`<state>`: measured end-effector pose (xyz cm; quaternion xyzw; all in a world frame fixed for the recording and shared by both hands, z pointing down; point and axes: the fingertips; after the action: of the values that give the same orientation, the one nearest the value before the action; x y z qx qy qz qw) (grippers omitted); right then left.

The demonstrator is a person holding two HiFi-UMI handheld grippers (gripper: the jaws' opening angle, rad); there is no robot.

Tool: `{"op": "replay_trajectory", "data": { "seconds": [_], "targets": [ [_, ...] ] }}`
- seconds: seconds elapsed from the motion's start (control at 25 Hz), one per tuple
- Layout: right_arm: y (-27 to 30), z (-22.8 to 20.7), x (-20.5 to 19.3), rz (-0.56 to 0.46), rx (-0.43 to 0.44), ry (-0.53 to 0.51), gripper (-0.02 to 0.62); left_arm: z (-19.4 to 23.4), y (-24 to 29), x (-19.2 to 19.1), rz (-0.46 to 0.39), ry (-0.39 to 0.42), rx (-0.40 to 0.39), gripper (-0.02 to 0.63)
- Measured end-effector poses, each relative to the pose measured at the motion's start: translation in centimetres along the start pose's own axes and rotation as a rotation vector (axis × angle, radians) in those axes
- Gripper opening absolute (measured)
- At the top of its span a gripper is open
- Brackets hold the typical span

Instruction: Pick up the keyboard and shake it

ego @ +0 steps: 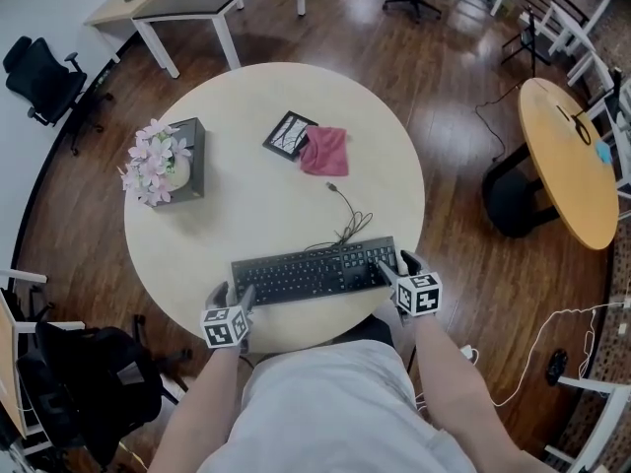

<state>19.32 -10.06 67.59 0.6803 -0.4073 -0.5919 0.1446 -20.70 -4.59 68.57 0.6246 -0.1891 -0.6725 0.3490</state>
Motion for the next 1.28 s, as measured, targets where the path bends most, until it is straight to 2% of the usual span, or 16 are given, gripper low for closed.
{"op": "replay_trajectory", "data": {
  "seconds": [0.2,0.4,0.48,0.6,0.72,0.84,1.0,1.28],
  "targets": [
    [-3.7,1.7,1.2,-0.101,0.016,-0.009,0.223,-1.5,-2.3,2.3,-0.11,0.032,-0.069,0.247],
    [-8.2,4.2,3.8,-0.208,0.066,-0.032,0.125,-6.6,-5.7,7.1,-0.276,0.046,-0.242,0.047],
    [-10.0,5.5,5.3,-0.257,0.109,-0.04,0.077,-9.4,-7.2,9.6,-0.357,0.05,-0.339,0.011],
    [-12.2,7.7,7.3,-0.317,0.199,-0.074,0.006,-13.4,-9.3,12.4,-0.445,0.078,-0.433,0.0],
    [-14.2,10.3,8.7,-0.362,0.294,-0.142,0.002,-16.7,-10.8,13.8,-0.486,0.121,-0.464,0.0],
    [-16.5,13.0,9.5,-0.399,0.37,-0.211,0.002,-19.4,-11.7,13.9,-0.488,0.157,-0.471,0.0],
    [-19.0,14.4,9.4,-0.407,0.434,-0.248,0.002,-23.1,-12.5,13.2,-0.475,0.169,-0.489,0.0],
    [-22.8,15.1,7.4,-0.395,0.528,-0.229,0.002,-28.8,-14.9,11.3,-0.468,0.176,-0.502,0.0]
  ]
}}
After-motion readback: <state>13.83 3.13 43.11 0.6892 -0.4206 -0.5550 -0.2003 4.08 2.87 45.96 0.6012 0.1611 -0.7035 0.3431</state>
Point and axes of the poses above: the fingertips, and each gripper's own axes: y forward along the fingers, z to its left, x out of its top, and after that the axes turned 5 degrees about y, right-handed
